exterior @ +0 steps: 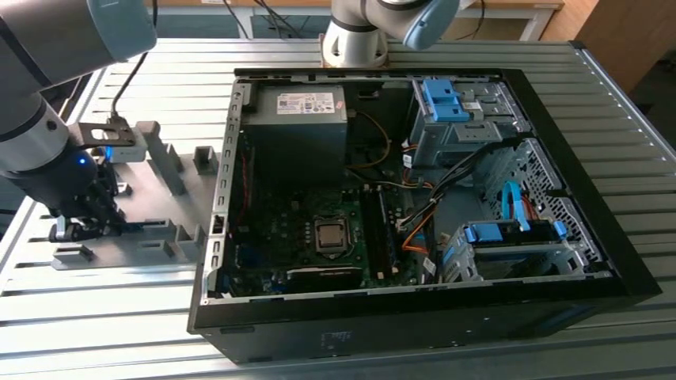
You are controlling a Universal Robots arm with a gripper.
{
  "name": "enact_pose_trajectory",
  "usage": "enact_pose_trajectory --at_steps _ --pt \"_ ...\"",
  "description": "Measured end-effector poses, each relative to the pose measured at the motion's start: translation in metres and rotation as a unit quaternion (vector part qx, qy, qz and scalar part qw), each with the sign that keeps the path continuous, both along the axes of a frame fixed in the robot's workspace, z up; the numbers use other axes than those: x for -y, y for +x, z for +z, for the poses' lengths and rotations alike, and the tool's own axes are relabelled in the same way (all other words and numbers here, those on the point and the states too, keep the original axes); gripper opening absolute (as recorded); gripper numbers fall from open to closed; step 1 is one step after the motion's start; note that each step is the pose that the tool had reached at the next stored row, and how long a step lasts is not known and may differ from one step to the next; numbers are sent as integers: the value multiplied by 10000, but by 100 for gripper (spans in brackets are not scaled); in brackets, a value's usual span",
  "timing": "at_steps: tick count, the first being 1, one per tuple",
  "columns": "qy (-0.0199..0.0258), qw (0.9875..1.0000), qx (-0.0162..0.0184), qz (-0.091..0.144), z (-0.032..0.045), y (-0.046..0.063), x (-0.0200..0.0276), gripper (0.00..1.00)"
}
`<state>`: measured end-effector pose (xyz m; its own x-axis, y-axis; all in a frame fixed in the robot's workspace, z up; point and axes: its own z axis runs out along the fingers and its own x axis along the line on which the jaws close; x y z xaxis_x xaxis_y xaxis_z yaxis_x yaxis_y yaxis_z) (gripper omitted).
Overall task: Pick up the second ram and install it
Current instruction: 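Pick up the second ram and move it above second insertion slot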
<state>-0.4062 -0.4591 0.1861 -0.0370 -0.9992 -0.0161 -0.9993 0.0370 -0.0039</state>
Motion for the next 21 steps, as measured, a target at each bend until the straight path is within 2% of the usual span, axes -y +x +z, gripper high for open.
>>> enact_pose_trajectory --at_steps 15,18,19,21 --pt "9 10000 0 1 -2 -4 -1 25" --pt "9 10000 0 0 -2 -4 -1 23" --pt "9 10000 0 0 -2 -4 -1 16" --pt "9 10000 0 0 -2 -5 -1 15"
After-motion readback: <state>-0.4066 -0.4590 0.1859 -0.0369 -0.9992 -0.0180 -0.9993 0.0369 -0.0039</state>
